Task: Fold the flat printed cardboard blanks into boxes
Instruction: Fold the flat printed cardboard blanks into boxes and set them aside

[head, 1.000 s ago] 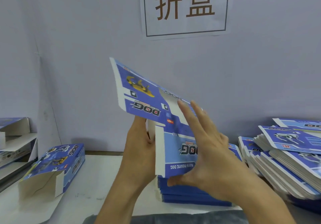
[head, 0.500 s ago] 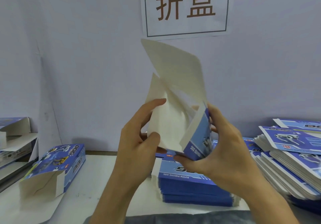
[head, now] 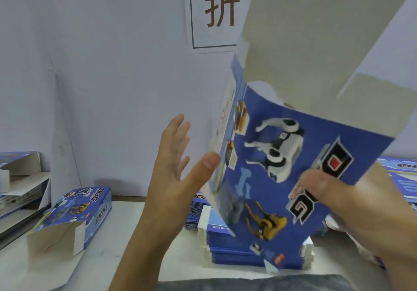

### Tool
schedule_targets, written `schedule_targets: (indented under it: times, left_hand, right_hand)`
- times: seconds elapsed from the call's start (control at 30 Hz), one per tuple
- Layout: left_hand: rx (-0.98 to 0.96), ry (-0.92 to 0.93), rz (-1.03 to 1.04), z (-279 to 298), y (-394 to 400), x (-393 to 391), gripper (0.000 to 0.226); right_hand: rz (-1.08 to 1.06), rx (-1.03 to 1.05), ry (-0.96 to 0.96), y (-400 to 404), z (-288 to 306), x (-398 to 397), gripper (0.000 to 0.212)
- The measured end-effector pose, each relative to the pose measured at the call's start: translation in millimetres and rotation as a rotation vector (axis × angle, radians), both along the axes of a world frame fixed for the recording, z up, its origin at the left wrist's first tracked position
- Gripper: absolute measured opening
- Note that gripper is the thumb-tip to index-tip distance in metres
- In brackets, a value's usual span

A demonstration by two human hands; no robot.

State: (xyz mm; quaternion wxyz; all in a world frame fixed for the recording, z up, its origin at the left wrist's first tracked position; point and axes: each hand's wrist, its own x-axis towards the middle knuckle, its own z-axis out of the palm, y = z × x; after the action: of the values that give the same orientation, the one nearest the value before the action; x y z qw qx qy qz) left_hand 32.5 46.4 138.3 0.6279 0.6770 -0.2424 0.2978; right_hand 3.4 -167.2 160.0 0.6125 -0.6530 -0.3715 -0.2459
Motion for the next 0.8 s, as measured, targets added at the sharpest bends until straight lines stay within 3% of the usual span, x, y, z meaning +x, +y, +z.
schedule_targets:
  times: [0.13, 0.27, 0.37, 0.43, 0.5, 0.57, 0.67, 0.73, 0.8]
  left_hand:
    - [0.092, 0.075, -0.124, -2, -5, -1, 0.105]
    - [0.143, 0.082, -0.121, -6, -13, 3, 0.090]
    - [0.144, 0.109, -0.163, -7, -14, 4, 0.080]
    - [0.152, 0.137, -0.169, -8, -15, 5, 0.066]
    - [0.144, 0.171, -0.116, -9, -15, 6, 0.053]
    - [0.116, 0.199, 0.005, -11, -12, 10, 0.049]
    - [0.078, 0.251, 0.181, -14, -4, 18, 0.053]
    - [0.070, 0.265, 0.089, -16, -5, 17, 0.037]
    - [0.058, 0.253, -0.049, -19, -9, 16, 0.035]
  right_hand:
    - [0.124, -0.020, 0.187, 1, -9, 8, 0.060]
    - [0.072, 0.036, 0.287, -3, -16, 24, 0.067]
    - [0.146, 0.127, 0.417, 5, -17, 15, 0.066]
    - [0.086, 0.165, 0.511, 10, -12, 22, 0.058]
    - [0.090, 0.028, 0.517, 7, -16, 23, 0.043]
    - [0.004, 0.197, 0.541, 1, -12, 35, 0.029]
    - [-0.182, 0.330, 0.544, 2, -8, 49, 0.036]
    - [-0.161, 0.338, 0.526, 5, -11, 49, 0.038]
    - [-0.057, 0.163, 0.488, 17, -20, 47, 0.033]
